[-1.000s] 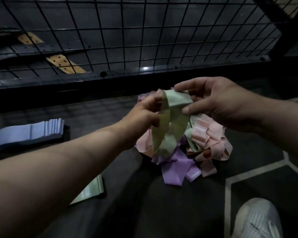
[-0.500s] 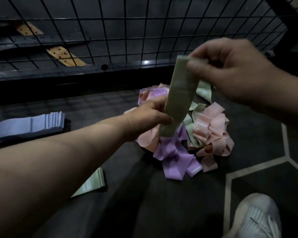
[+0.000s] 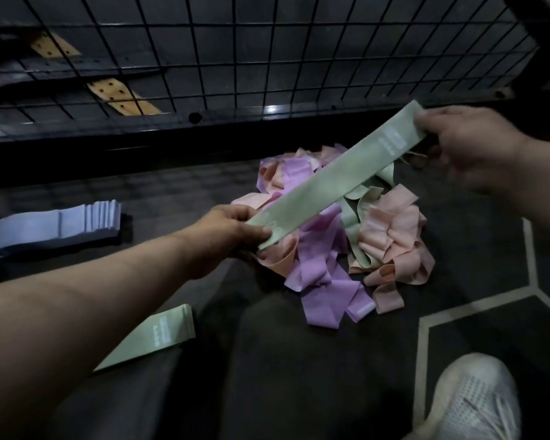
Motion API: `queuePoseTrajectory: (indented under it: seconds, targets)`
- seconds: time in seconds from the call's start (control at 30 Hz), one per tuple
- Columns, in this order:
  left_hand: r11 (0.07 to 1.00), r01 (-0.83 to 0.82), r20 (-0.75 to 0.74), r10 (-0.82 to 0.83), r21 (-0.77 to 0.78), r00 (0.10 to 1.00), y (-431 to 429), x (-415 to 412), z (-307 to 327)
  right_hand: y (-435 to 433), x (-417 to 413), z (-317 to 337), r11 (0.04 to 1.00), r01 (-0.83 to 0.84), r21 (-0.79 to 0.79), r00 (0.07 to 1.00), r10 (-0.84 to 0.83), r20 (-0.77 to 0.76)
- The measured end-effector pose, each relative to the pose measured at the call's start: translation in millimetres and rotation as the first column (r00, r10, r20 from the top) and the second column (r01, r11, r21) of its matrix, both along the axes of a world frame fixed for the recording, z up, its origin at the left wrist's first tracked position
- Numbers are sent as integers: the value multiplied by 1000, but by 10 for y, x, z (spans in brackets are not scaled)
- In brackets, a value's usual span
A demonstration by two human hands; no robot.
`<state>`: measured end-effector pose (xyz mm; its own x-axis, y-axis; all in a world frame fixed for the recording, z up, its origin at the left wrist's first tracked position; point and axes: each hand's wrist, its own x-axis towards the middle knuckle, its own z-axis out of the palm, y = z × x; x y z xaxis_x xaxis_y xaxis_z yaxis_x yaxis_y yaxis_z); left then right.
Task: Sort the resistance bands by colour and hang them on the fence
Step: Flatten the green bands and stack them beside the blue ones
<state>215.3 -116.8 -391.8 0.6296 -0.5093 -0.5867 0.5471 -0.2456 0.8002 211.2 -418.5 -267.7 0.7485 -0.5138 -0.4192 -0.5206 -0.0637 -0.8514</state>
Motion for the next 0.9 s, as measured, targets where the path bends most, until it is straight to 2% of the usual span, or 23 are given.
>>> queuePoseTrajectory:
  seconds: [0.17, 0.27, 0.43, 0.57, 0.77, 0.9]
  targets:
    - [973, -94, 198, 51, 209, 979, 177, 110, -105, -179, -119, -112, 950, -275, -152, 943, 235, -236]
    - [980, -142, 91, 131, 140, 987, 264, 145, -61, -221, -163, -145, 958, -284, -37, 913, 259, -317]
    - [966, -253, -69, 250, -45, 966, 299, 140, 3, -275, -250, -281, 974, -173, 150, 893, 219, -393]
    - [936, -347, -185, 331, -57, 925, 346, 113, 5, -180, -304, -321, 961, -140, 239, 884, 230, -407]
    - [918, -396, -134, 395, 21, 909, 482, 166, -44, -46, -319, -385, 960, -149, 238, 866, 243, -436]
    - [923, -368, -11, 371, 114, 929, 656, 189, 71, 105, -370, -499, 918, -357, 172, 791, 395, -467]
